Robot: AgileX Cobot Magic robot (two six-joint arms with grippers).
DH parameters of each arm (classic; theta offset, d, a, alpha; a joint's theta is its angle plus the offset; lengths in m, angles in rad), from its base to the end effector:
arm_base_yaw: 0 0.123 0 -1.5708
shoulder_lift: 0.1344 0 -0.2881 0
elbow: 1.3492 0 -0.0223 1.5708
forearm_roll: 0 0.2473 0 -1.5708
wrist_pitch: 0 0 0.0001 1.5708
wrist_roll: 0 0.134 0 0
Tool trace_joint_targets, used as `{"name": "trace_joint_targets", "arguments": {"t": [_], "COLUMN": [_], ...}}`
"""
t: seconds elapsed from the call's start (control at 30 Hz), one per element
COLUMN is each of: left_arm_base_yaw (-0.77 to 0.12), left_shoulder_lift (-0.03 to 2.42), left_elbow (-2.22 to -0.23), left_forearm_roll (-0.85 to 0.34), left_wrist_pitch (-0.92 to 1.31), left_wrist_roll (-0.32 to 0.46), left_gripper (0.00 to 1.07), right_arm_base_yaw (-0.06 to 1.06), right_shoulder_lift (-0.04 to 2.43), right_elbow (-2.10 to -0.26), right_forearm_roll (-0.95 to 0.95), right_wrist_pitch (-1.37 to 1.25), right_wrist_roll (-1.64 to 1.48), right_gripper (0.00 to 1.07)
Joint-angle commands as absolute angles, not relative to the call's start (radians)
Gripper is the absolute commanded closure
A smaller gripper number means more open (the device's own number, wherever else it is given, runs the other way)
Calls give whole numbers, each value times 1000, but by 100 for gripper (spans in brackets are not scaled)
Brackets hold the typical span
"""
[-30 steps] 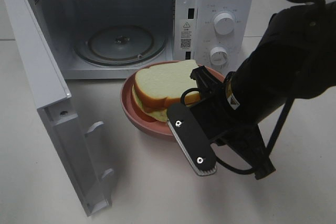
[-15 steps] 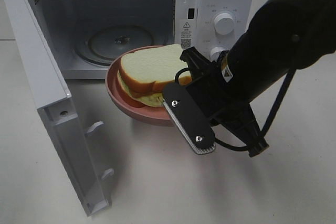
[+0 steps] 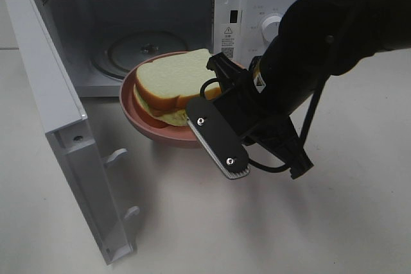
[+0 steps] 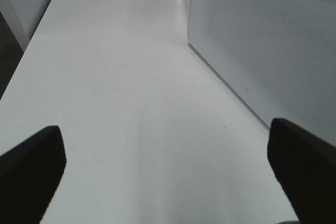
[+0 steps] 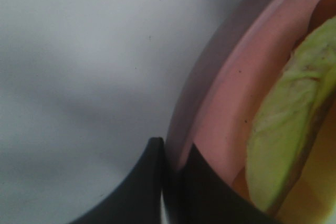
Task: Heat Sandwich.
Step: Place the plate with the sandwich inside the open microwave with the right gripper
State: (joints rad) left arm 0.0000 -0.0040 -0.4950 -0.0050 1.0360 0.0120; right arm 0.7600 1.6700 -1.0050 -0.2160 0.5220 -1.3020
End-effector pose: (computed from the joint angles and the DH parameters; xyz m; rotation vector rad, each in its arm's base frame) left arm 0.0287 -0.0006 0.2575 0.0123 2.0206 0.0016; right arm 0.2618 0.2291 0.1687 -2.4259 1.1988 -0.3723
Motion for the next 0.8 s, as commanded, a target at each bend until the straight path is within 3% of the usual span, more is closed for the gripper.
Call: {"name": "trace_joint_targets", "arguments": {"t": [0.03,0.8], "left_arm_base_yaw": [0,0], "left_shoulder_lift": [-31,-31], "left_elbow": [-492,-492], "left_forearm_roll": [-11,-11], "left_wrist_pitch": [1027,1027], "left_wrist_roll": [11,11], "left_gripper": [1,1], "right_arm_base_yaw": [759,771], "right_shoulder_lift": [1684,1840], "right_elbow": [-1040,-1251], "right_forearm_roll": [-220,-218], "right_wrist_pitch": [503,511], "right_wrist_roll": [-1308,-1315], "right_gripper": [107,107]}}
